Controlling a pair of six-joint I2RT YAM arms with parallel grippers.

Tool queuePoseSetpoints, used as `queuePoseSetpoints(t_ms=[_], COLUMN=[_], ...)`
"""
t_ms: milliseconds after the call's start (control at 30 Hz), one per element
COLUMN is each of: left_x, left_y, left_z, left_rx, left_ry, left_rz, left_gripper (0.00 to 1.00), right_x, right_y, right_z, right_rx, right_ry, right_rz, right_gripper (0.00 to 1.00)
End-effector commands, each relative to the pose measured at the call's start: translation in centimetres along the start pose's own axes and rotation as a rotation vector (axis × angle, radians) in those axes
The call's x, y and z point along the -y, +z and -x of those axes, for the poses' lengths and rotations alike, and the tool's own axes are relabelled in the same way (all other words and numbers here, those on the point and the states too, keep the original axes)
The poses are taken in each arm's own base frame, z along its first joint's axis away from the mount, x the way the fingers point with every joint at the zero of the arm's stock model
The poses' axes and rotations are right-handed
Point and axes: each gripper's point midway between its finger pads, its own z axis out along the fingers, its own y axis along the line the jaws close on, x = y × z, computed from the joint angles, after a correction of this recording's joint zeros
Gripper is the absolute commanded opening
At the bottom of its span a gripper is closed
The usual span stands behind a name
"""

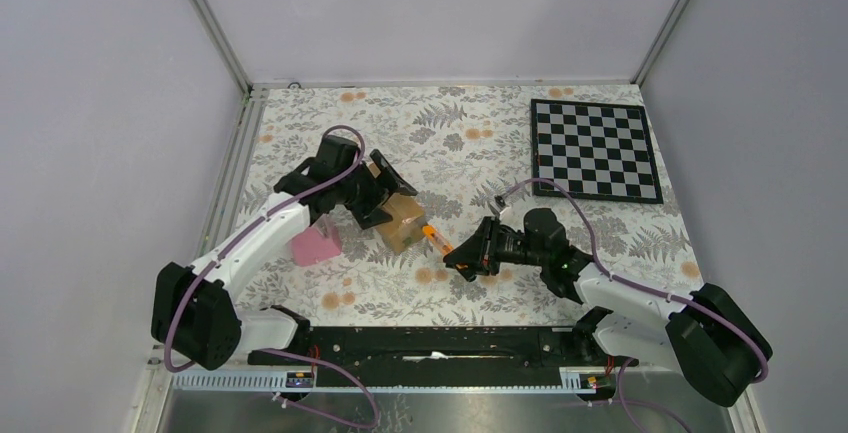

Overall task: Unpack the express box
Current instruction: Cut the express box at the center of the board.

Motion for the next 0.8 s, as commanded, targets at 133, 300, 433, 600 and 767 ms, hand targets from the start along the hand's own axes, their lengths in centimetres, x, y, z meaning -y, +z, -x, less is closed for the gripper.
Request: queuePoseSetpoints(t_ms=[133, 300, 433, 600, 767], left_x=[0.4, -0.7, -2.3, -2.4, -2.4], left_y=[-2.7, -4.4, -5.0, -3.0, -1.1], left_z=[1.5, 2.4, 3.5, 3.8, 4.0], left_rx=[0.069, 0.141, 0.203, 0.18, 0.171], left_ry=[0.105, 0.1, 0.115, 0.15, 0.169], left_rz=[0.088, 0.187, 0.279, 0.262, 0.269], left_gripper=[0.88, 0.91, 0.98, 0.99, 0.99], right_x=[-1.9, -1.7, -1.8, -2.1, -2.3], right_y=[0.0, 0.1, 0.2, 0.4, 0.5], right_z=[-0.9, -0.9, -0.9, -1.2, -1.4], right_rx=[-0.056, -0.055, -0.065, -0.101, -0.125], right_ry=[-0.062, -0.056, -0.063, -0.068, -0.08], right_rz=[0.053, 0.047, 0.054, 0.065, 0.062], right_gripper=[0.0, 0.0, 0.0, 0.0, 0.0])
